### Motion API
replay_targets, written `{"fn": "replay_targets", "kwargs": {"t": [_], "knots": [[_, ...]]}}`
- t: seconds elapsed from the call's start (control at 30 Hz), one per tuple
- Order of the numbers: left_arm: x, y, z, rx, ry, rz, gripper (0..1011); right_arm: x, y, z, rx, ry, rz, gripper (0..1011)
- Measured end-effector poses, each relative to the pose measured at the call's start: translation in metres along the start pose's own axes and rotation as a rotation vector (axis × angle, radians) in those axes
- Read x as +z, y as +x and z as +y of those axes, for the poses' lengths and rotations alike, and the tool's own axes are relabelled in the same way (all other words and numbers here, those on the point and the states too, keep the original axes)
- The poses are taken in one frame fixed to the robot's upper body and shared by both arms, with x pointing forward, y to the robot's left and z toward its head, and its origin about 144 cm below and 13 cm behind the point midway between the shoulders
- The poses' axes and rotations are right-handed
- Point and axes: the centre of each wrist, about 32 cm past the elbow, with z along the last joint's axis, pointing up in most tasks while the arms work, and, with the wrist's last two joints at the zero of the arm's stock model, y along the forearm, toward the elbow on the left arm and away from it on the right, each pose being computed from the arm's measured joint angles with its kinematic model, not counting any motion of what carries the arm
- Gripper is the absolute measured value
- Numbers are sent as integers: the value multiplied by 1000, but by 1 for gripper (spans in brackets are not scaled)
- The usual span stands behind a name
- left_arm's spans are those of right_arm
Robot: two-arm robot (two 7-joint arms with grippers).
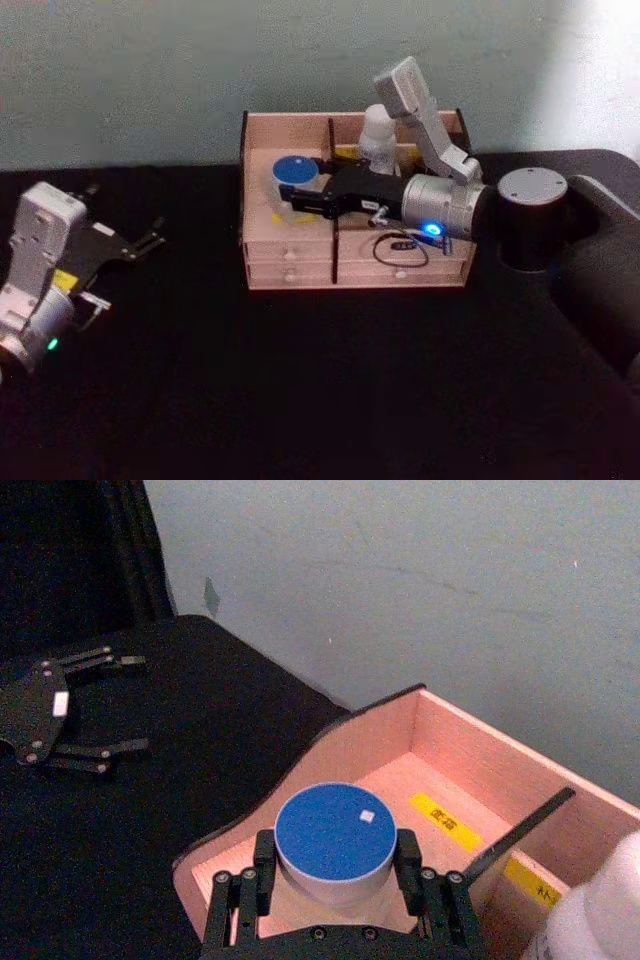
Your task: Pick up the facial cleanser and watermelon frost from the table and place them into the tiered storage box.
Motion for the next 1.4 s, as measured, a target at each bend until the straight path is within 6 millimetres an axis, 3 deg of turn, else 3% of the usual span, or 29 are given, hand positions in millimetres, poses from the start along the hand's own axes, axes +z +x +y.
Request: {"fn": "replay_targets", "kwargs": {"t": [0.37, 0.93, 1.4], "knots": [[0, 0, 0, 0, 0, 0, 1001, 0, 0, 0, 0, -3, 2, 1000], [0, 0, 0, 0, 0, 0, 1001, 1, -1, -2, -6, 13, -5, 1000], [0, 0, 0, 0, 0, 0, 1001, 9, -8, -19, 1, 74, -28, 1000]]}}
